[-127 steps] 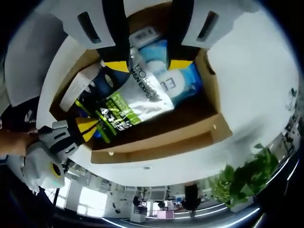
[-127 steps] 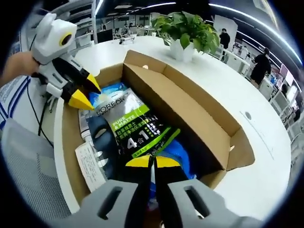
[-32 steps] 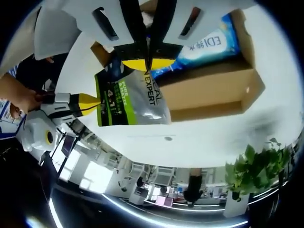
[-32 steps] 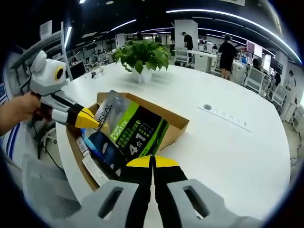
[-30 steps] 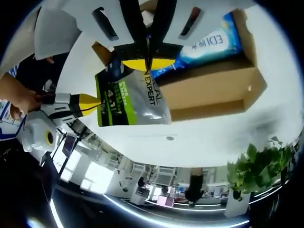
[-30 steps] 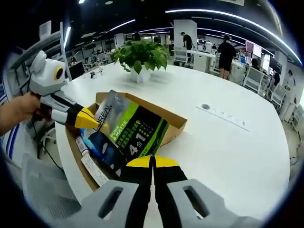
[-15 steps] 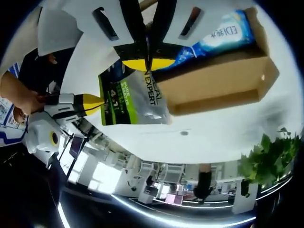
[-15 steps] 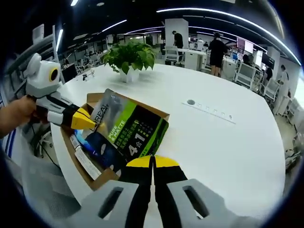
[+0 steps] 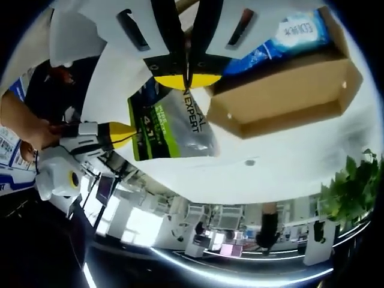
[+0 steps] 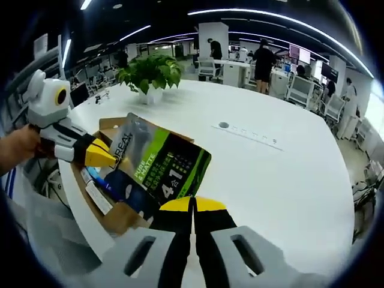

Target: Operate the shoe box by opening the lid, removing the specified soft item, and placing it in the target area until the item is outside and the box remains undamaged.

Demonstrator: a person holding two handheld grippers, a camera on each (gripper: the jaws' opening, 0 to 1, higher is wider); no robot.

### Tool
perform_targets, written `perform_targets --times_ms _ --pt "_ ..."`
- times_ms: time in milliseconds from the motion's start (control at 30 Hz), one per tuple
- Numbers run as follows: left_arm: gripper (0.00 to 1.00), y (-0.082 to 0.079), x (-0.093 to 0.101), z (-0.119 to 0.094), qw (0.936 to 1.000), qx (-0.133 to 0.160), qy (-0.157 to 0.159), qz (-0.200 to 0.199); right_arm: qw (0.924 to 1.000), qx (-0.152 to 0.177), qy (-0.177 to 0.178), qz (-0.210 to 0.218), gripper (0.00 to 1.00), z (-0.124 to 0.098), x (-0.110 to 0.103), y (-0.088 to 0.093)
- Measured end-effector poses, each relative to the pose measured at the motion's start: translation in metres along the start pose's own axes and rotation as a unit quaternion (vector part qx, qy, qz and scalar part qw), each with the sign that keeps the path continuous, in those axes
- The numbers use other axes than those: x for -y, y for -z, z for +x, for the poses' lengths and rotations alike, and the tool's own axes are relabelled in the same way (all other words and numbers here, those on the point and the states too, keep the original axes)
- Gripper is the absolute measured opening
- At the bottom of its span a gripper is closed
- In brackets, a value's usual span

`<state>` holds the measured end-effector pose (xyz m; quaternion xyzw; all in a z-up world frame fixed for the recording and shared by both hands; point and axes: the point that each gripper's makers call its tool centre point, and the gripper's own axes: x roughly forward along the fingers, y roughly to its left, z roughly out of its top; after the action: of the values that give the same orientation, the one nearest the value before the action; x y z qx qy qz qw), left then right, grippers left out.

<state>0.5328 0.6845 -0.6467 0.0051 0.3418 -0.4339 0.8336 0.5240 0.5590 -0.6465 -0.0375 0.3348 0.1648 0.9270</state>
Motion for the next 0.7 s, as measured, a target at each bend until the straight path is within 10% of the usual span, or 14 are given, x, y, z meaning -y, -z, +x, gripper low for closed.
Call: perform_targets --times_ms 700 --pt "0.0 -0.004 0.018 0.027 0.9998 -0.01 0.012 0.012 0.9997 -0.01 0.02 0.01 0.0 -0.004 0.031 0.011"
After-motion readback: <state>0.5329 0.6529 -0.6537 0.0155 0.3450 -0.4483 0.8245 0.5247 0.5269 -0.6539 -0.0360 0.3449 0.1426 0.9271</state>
